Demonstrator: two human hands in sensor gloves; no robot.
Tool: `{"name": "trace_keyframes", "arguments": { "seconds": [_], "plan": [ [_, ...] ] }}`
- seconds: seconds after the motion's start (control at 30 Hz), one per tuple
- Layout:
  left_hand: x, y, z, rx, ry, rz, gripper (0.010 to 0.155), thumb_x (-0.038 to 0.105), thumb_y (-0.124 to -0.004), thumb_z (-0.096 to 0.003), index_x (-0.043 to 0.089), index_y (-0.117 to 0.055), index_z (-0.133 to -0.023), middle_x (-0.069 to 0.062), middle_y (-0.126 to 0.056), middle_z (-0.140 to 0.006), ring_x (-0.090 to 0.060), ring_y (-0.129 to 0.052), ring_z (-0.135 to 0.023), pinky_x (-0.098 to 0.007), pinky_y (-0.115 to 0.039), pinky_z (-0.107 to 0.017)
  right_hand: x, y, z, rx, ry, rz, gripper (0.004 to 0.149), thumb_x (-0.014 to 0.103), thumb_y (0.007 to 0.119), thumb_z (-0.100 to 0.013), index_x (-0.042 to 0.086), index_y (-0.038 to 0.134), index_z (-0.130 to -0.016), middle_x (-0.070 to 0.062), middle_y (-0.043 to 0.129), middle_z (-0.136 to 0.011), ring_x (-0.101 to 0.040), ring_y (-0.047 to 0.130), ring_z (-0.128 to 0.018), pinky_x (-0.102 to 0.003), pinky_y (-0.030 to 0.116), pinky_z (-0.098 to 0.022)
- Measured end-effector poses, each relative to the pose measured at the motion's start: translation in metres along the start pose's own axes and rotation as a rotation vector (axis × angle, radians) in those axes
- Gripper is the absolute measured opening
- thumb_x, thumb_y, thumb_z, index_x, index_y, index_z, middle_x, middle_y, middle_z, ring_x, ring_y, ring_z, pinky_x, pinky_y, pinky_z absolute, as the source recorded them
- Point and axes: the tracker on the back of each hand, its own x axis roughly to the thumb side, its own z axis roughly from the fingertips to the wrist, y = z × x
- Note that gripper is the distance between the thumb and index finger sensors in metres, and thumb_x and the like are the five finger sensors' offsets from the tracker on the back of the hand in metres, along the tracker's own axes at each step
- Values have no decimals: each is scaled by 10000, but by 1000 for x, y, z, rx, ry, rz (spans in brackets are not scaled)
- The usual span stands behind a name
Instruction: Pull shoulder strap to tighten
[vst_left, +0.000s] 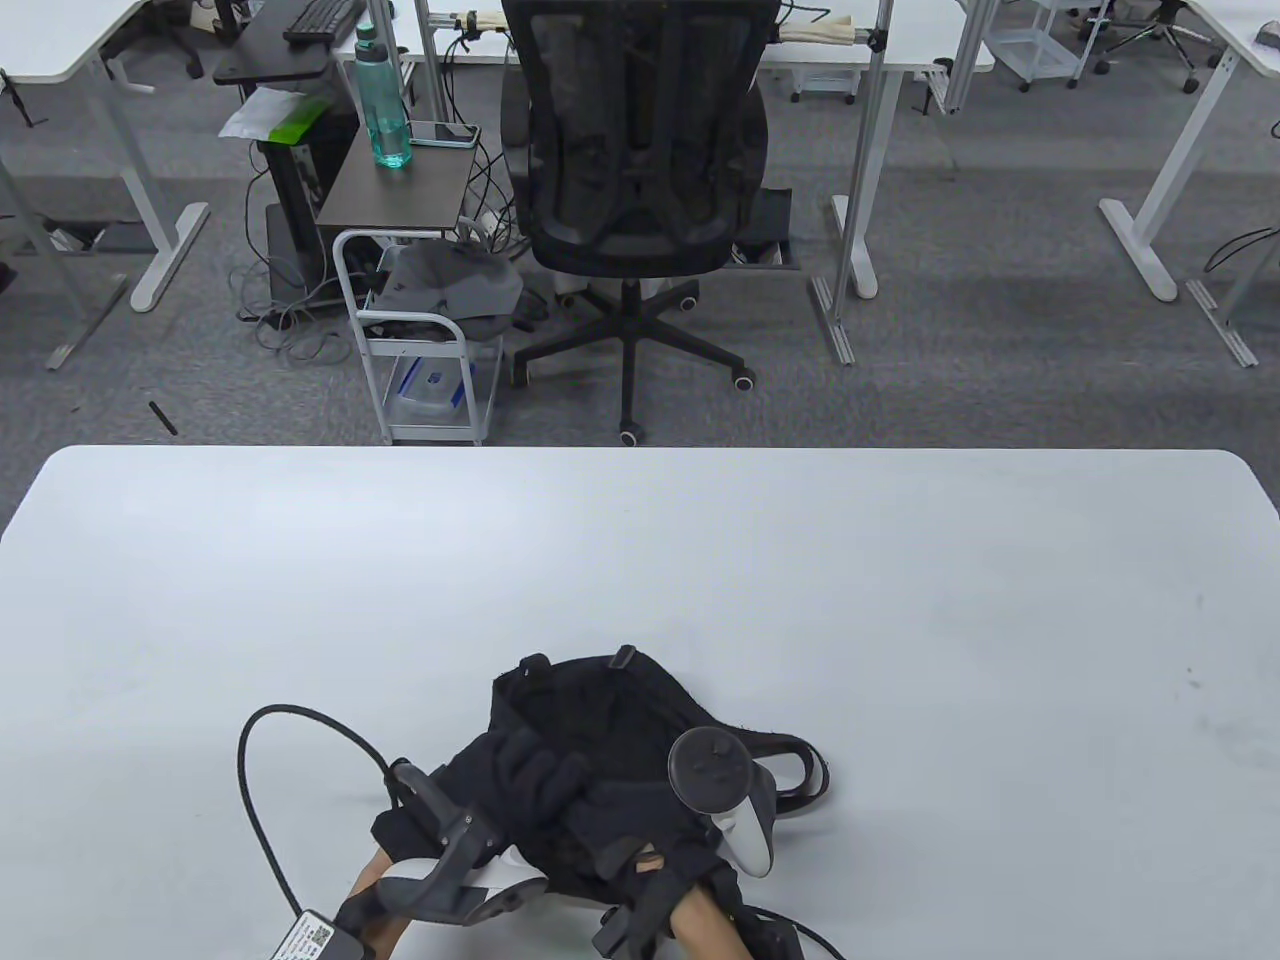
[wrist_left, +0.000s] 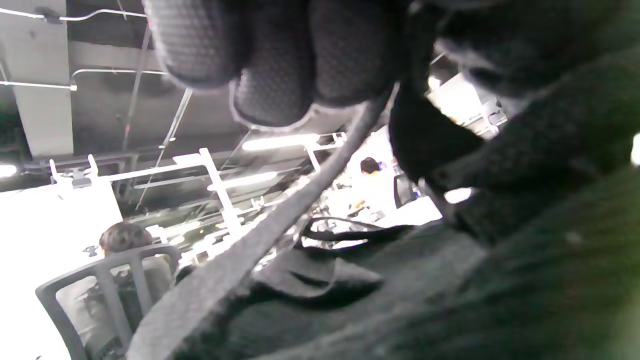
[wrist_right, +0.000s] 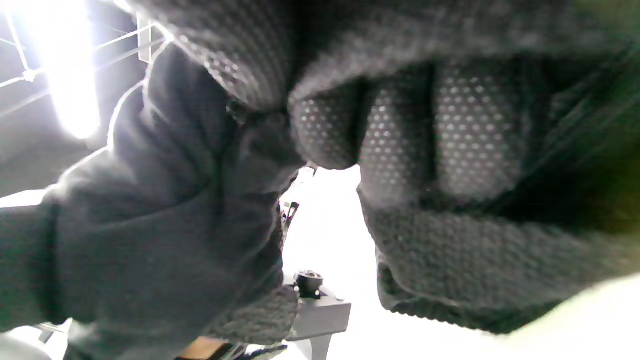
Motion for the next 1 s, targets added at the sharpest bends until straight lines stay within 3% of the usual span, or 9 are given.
{"name": "trace_keyframes", "arguments": {
  "seconds": [0.37,0.43,0.53,0.63,0.77,1.0],
  "plan": [
    [-31,-19,3,-111,138,50,648,473,-539,-294,433,-597,-939,140,-931,-673,-136,-931,-744,-361,-804,-582,1,5,-3,31,3,17,384,332,806,-461,23,1007,-570,-175,1083,-469,-360,1061,-347,-559,797,-444],
    [-28,-15,3,-105,129,10,644,465,-556,-305,381,-618,-941,147,-933,-670,-130,-937,-739,-352,-811,-579,0,4,-1,15,5,27,388,318,817,-454,18,984,-637,-203,1058,-562,-400,1042,-431,-585,768,-470],
    [-20,-4,2,-64,104,15,643,470,-557,-311,357,-636,-939,151,-947,-654,-123,-957,-717,-348,-824,-569,-2,1,-1,28,5,4,512,367,818,-458,-12,874,-796,-256,942,-748,-457,960,-599,-620,713,-512],
    [-11,5,0,-14,81,81,644,471,-563,-311,348,-645,-938,142,-952,-649,-131,-960,-711,-353,-824,-567,-3,-1,-1,3,0,-33,497,404,810,-459,5,924,-734,-229,997,-677,-429,1002,-537,-603,743,-491],
    [-2,5,-2,-12,34,67,645,473,-561,-306,352,-647,-933,147,-952,-647,-126,-963,-710,-346,-828,-566,-2,-2,0,-1,-17,-35,397,330,810,-457,9,989,-607,-203,1065,-523,-390,1050,-399,-576,790,-443],
    [-14,-13,-1,-58,67,77,649,474,-534,-288,432,-594,-933,145,-954,-644,-138,-957,-715,-363,-817,-566,1,3,-3,37,-9,7,387,325,799,-460,14,1004,-568,-177,1081,-467,-358,1062,-347,-553,811,-429]
  ]
}}
